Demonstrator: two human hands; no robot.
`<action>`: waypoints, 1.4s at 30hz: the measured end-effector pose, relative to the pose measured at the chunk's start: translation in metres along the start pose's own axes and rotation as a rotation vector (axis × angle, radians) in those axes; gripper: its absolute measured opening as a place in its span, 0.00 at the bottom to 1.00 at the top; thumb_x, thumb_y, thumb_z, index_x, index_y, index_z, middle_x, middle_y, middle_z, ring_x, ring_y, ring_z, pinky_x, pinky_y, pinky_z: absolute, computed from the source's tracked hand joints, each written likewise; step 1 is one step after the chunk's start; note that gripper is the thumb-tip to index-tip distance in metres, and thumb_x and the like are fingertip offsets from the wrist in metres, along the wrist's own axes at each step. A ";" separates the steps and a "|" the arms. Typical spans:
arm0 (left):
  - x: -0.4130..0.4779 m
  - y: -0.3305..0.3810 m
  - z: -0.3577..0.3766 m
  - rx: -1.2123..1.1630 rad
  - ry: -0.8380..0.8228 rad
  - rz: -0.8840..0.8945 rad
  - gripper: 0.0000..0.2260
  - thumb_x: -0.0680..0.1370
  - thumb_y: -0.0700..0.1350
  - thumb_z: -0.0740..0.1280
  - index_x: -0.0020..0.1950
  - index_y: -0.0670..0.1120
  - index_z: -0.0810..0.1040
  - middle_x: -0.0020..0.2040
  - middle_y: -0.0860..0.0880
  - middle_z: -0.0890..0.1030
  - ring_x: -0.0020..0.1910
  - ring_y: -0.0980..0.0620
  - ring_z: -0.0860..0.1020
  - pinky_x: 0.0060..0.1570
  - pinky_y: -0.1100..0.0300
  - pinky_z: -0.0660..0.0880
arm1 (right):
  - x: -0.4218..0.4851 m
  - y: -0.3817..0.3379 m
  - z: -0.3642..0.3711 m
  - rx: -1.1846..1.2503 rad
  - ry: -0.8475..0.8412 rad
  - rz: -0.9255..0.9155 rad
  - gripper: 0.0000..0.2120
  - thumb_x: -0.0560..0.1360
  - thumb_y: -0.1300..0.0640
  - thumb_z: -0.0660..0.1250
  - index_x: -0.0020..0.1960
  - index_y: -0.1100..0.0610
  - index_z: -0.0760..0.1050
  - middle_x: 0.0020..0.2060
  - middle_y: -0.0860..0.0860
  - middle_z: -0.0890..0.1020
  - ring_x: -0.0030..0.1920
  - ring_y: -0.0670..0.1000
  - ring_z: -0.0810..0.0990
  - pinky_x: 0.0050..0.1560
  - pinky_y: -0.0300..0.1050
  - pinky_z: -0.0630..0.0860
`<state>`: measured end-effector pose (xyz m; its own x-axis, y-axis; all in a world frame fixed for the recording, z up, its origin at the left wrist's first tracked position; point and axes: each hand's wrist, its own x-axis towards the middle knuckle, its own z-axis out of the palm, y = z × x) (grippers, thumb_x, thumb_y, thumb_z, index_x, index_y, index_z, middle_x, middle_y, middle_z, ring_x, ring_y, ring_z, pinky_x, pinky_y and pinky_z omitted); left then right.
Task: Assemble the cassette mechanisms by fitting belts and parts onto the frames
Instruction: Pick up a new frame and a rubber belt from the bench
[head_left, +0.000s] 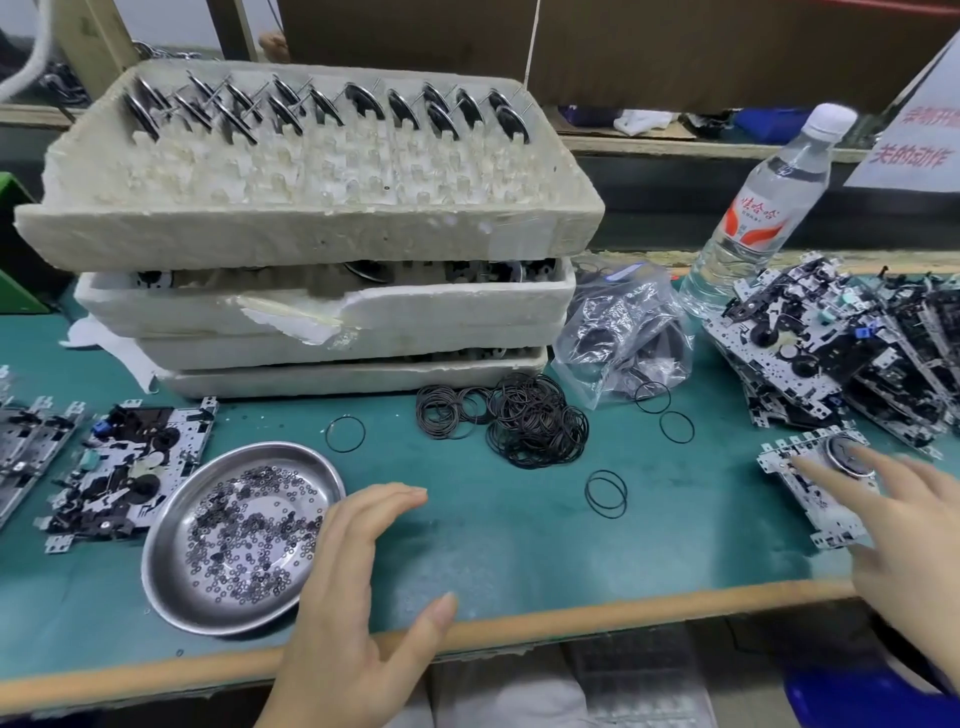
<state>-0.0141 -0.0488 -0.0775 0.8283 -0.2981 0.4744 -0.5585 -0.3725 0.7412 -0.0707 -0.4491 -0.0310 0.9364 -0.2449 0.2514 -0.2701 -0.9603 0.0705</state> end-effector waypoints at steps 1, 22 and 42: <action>0.000 0.000 0.000 0.003 -0.003 0.003 0.24 0.73 0.52 0.66 0.66 0.43 0.73 0.64 0.49 0.75 0.67 0.50 0.73 0.67 0.65 0.64 | -0.004 -0.018 -0.001 0.044 0.061 -0.085 0.39 0.49 0.78 0.75 0.59 0.58 0.82 0.56 0.65 0.80 0.54 0.71 0.76 0.52 0.70 0.76; 0.016 -0.003 -0.082 0.489 -0.017 0.156 0.13 0.78 0.53 0.68 0.53 0.45 0.83 0.54 0.52 0.80 0.56 0.49 0.76 0.59 0.56 0.71 | -0.006 -0.136 0.039 0.119 0.471 -0.459 0.10 0.77 0.62 0.62 0.41 0.62 0.79 0.38 0.56 0.80 0.38 0.62 0.80 0.45 0.54 0.71; 0.056 -0.058 -0.173 0.991 0.111 -0.360 0.10 0.80 0.40 0.67 0.40 0.38 0.76 0.43 0.41 0.74 0.41 0.38 0.74 0.35 0.46 0.71 | -0.007 -0.140 0.054 0.132 0.568 -0.437 0.10 0.75 0.61 0.66 0.39 0.64 0.83 0.36 0.59 0.84 0.33 0.62 0.82 0.44 0.53 0.70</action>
<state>0.0723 0.1085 -0.0119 0.9236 0.0360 0.3818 -0.0241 -0.9881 0.1516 -0.0275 -0.3202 -0.0952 0.6821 0.2376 0.6915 0.1652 -0.9714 0.1708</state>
